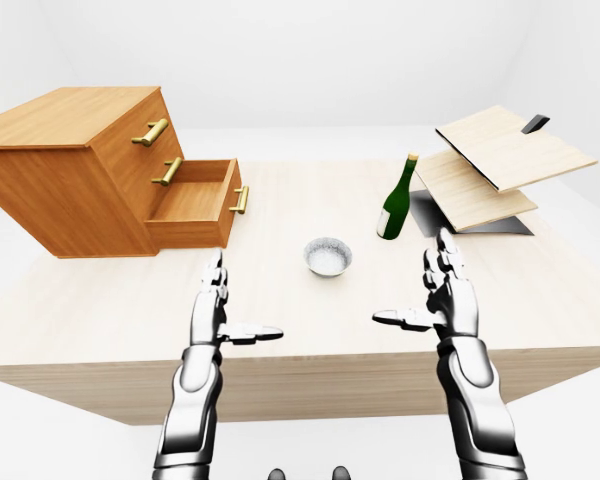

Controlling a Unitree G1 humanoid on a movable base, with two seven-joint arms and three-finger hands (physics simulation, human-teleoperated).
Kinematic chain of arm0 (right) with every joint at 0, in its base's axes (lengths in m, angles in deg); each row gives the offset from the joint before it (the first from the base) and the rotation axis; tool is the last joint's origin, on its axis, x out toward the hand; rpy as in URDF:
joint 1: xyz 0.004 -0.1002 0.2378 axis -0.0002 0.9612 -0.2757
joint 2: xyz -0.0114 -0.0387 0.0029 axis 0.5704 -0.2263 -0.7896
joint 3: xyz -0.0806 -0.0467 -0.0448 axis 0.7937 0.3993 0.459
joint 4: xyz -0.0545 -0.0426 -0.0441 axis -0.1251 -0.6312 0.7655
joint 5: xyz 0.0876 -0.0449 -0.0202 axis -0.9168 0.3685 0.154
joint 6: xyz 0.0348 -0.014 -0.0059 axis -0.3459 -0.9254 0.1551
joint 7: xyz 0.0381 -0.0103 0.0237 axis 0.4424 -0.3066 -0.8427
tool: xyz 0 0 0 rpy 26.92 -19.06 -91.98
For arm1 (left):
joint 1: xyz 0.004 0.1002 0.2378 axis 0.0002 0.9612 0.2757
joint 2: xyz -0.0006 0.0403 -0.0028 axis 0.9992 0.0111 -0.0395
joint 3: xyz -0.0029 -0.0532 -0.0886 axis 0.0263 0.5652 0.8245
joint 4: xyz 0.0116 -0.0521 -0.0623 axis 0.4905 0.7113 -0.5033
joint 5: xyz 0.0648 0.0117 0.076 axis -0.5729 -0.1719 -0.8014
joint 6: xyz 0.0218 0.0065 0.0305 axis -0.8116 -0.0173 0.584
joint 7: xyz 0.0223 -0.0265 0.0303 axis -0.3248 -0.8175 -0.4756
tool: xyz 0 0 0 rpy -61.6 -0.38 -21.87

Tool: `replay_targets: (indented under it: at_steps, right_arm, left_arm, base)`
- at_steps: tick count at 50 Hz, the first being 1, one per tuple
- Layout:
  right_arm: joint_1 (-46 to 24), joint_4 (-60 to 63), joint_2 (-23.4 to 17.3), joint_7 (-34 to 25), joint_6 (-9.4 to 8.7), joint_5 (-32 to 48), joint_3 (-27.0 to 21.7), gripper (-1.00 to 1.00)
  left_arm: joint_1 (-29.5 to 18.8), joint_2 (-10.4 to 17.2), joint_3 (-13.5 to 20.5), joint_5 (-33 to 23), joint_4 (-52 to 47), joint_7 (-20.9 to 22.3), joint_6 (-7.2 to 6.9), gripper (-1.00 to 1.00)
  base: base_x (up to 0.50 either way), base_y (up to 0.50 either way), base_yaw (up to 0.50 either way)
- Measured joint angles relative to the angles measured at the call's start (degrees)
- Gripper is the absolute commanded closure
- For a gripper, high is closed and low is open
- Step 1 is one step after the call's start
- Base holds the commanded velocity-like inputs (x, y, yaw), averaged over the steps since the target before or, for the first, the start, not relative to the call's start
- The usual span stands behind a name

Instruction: Close the bottom drawer of the cabinet.

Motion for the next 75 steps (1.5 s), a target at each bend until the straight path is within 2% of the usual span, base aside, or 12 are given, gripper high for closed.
replay_targets:
  at_steps: [3,14,24,36,61,75]
  right_arm:
    - [0.69,3.94,-0.16,0.7,-1.28,-0.97,-1.57,-1.0]
    - [2.69,17.2,-0.38,3.48,-1.28,-7.32,-9.95,-1.0]
    - [3.8,21.77,-0.24,4.92,-1.28,-10.9,-13.68,-1.0]
    - [4.17,23.5,-0.42,5.59,-1.28,-12.4,-14.93,-1.0]
    - [4.34,24.82,-0.34,5.51,-1.28,-12.6,-15.05,-1.0]
    - [3.99,24.97,-0.43,5.5,-1.28,-12.69,-15.08,-1.0]
  left_arm:
    - [0.01,0.04,0.12,0.01,-0.57,0.01,-0.38,-1.0]
    - [-0.15,0.14,0.4,0.01,-0.81,0.04,-0.68,-1.0]
    - [-0.22,0.21,0.54,0.01,-0.68,0.08,-0.67,-1.0]
    - [-0.28,0.25,0.61,-0.07,-0.26,0.05,-0.45,-1.0]
    - [-0.72,0.33,0.73,-0.12,1.34,-0.12,0.44,-1.0]
    - [-1.03,0.41,0.83,-0.11,1.21,-0.19,0.16,-1.0]
  base:
    - [0.0,0.0,0.0]
    - [0.0,0.0,0.0]
    - [0.0,0.0,0.0]
    - [0.03,0.0,0.0]
    - [0.34,0.0,0.0]
    - [0.34,0.0,0.0]
